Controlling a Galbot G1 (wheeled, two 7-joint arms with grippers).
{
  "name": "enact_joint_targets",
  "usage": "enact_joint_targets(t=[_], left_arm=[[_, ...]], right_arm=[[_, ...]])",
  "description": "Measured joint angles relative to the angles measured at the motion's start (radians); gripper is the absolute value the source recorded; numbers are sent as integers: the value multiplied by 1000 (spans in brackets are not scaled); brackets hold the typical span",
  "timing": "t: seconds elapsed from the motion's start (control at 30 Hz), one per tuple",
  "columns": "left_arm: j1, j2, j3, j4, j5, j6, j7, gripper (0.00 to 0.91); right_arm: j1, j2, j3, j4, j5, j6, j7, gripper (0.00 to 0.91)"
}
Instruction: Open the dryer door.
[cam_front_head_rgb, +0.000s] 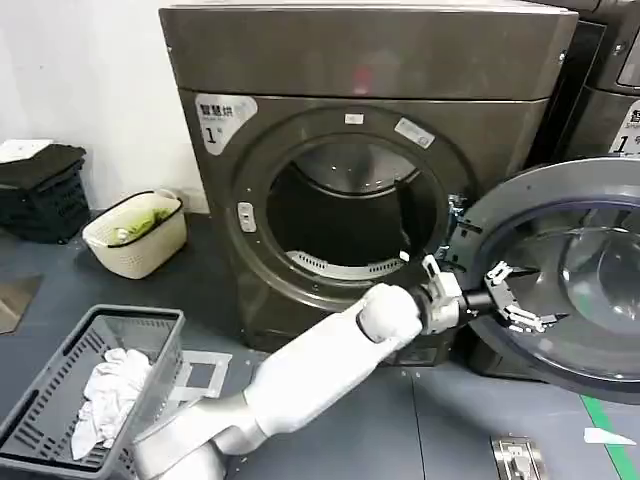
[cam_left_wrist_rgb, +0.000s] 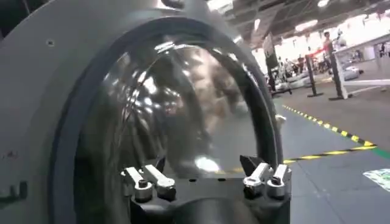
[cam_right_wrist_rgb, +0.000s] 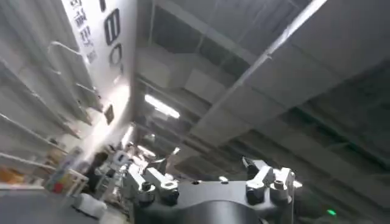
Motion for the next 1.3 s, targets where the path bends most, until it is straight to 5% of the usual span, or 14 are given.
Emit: enact_joint_targets(t=[0.3, 0.77, 1.3], left_arm=[[35, 68, -2, -90, -1, 47, 5, 907], [165, 278, -84, -386, -35, 145, 4, 907], [368, 615, -255, -635, -119, 102, 33, 907]], right_arm=[[-5, 0, 13, -68, 12, -24, 30, 907], [22, 0, -24, -85, -15, -23, -3, 907], [47, 0, -83, -90, -12, -15, -28, 907]])
